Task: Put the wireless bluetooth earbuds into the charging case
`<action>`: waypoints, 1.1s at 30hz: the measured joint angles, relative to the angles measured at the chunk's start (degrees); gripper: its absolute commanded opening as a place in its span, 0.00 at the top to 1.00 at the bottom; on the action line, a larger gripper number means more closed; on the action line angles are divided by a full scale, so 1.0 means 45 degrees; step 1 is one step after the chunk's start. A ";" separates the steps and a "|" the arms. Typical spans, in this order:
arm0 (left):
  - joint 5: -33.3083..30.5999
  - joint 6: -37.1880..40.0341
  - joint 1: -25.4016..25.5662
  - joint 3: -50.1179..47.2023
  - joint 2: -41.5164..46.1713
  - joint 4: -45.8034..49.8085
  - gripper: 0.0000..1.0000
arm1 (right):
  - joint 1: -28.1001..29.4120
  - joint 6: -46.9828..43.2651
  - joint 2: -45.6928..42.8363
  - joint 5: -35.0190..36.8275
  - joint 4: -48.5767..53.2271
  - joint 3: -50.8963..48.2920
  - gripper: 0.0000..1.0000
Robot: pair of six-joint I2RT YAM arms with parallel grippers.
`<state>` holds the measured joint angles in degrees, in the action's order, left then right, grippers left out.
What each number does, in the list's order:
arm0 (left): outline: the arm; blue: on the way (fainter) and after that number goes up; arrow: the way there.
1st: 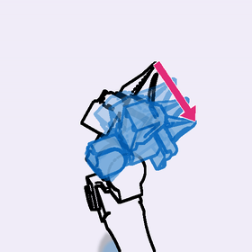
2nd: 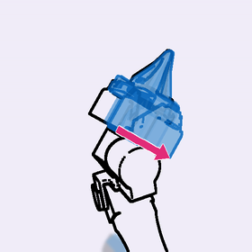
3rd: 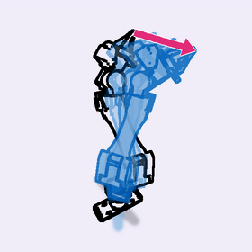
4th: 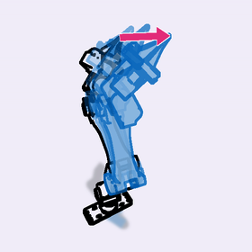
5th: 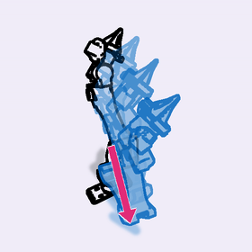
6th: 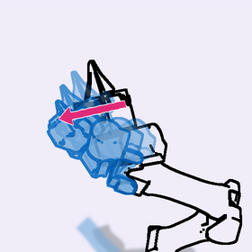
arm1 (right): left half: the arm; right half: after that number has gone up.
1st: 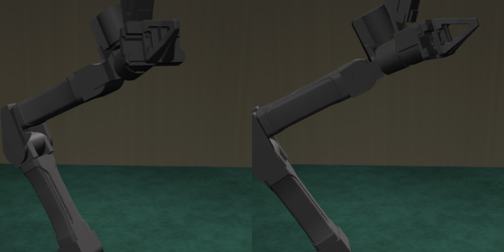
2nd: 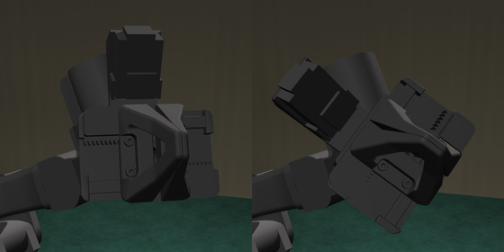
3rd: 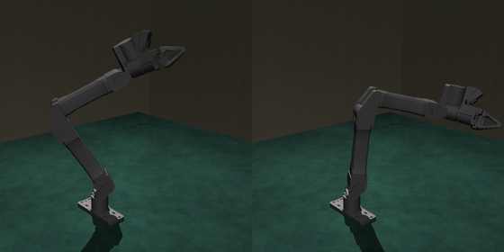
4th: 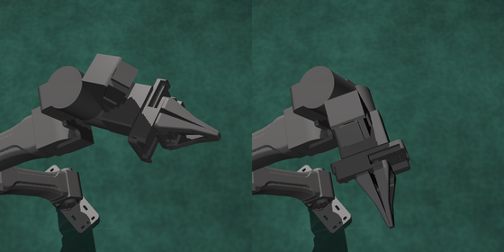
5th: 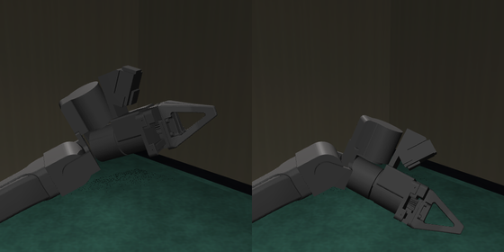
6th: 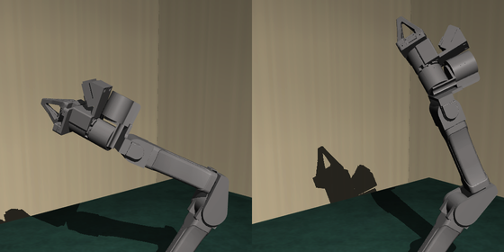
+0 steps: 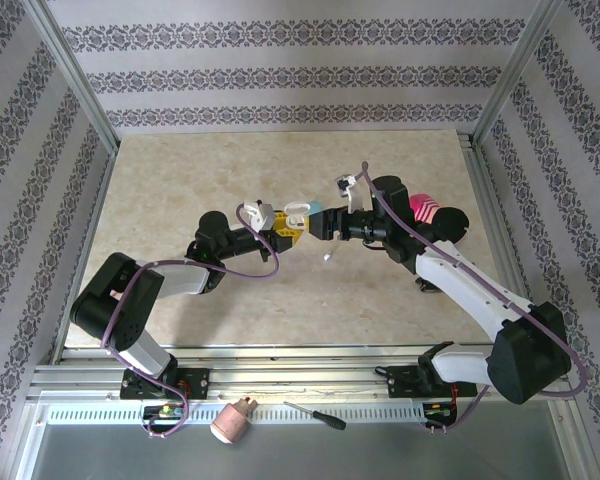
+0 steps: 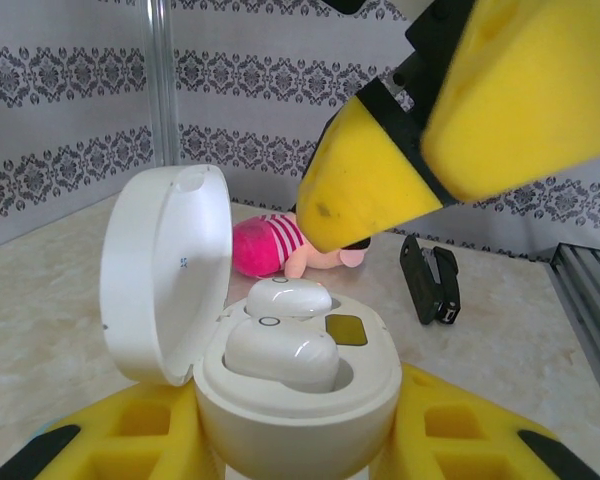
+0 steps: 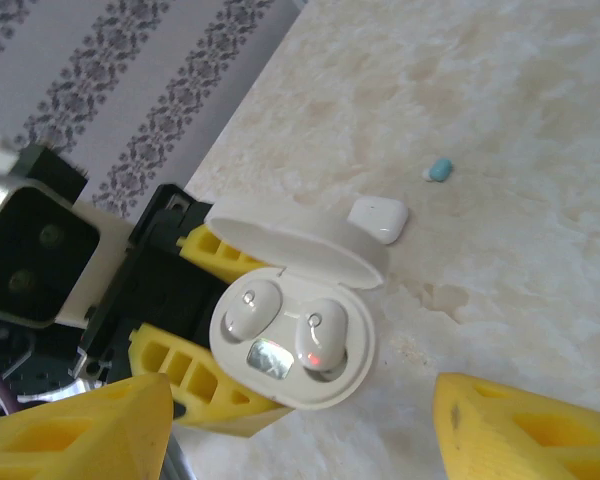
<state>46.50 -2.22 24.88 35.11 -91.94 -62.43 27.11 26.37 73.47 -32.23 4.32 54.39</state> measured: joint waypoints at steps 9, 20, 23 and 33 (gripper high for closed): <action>0.0010 0.1035 -0.0039 -0.0141 0.0000 0.0010 0.77 | -0.0078 0.1069 0.2045 0.0690 0.0588 0.2458 0.28; -0.0136 0.1175 -0.0039 -0.0311 0.0155 0.0214 0.77 | -0.0049 0.1117 0.2900 0.0879 0.1462 0.2977 0.28; -0.0189 0.1175 -0.0039 -0.0311 0.0160 0.0442 0.77 | -0.0049 0.1117 0.2686 0.0879 0.1472 0.2671 0.28; -0.0355 0.1141 -0.0039 -0.0311 0.0160 0.0427 0.78 | -0.0121 0.1885 0.1559 0.0505 0.0903 0.1413 0.27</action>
<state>44.91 2.92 24.71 33.71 -91.22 -60.51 26.57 34.85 80.49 -29.95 8.38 60.75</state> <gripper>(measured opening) 0.342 0.727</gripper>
